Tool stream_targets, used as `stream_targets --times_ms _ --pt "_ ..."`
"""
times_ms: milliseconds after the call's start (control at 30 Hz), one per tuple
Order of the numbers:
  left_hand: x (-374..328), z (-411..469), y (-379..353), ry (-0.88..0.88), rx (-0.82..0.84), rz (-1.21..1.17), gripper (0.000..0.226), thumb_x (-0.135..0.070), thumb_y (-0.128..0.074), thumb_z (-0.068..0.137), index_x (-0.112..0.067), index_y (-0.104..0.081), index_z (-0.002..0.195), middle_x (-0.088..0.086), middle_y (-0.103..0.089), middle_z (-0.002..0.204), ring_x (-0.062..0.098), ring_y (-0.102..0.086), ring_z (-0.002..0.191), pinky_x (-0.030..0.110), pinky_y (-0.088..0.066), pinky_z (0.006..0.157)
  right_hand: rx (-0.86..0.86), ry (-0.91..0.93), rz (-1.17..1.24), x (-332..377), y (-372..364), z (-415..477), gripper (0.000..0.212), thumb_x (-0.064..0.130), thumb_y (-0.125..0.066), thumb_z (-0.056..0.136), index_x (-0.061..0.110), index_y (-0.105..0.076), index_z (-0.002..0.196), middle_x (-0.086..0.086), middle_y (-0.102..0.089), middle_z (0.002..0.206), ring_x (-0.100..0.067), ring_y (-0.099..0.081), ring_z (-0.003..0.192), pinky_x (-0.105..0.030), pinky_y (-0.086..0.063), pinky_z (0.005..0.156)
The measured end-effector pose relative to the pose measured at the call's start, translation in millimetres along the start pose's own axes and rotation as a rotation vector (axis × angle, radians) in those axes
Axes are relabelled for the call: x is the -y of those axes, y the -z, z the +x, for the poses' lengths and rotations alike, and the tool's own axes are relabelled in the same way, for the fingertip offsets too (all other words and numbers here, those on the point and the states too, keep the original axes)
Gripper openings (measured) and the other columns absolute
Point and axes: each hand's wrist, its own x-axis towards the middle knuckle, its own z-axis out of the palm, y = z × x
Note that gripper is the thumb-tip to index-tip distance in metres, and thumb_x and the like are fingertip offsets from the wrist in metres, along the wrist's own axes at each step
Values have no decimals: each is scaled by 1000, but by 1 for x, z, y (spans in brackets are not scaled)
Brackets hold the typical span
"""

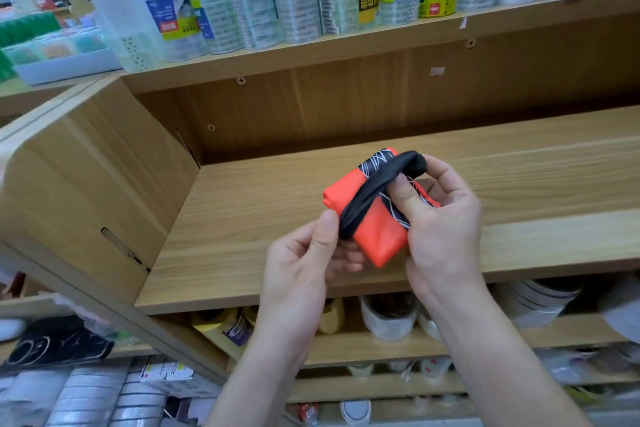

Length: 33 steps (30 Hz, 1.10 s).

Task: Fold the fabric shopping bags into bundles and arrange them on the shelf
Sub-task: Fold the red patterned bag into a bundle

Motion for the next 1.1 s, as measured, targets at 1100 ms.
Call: stream_targets --times_ms 1100 --pt "-9 4 10 49 107 332 69 -33 -94 56 -34 -58 114 9 -73 91 23 -73 82 44 -61 74 633 67 -581 7 30 -2 27 39 -48 94 22 -68 100 13 -69 86 1 -63 83 -20 -49 78"
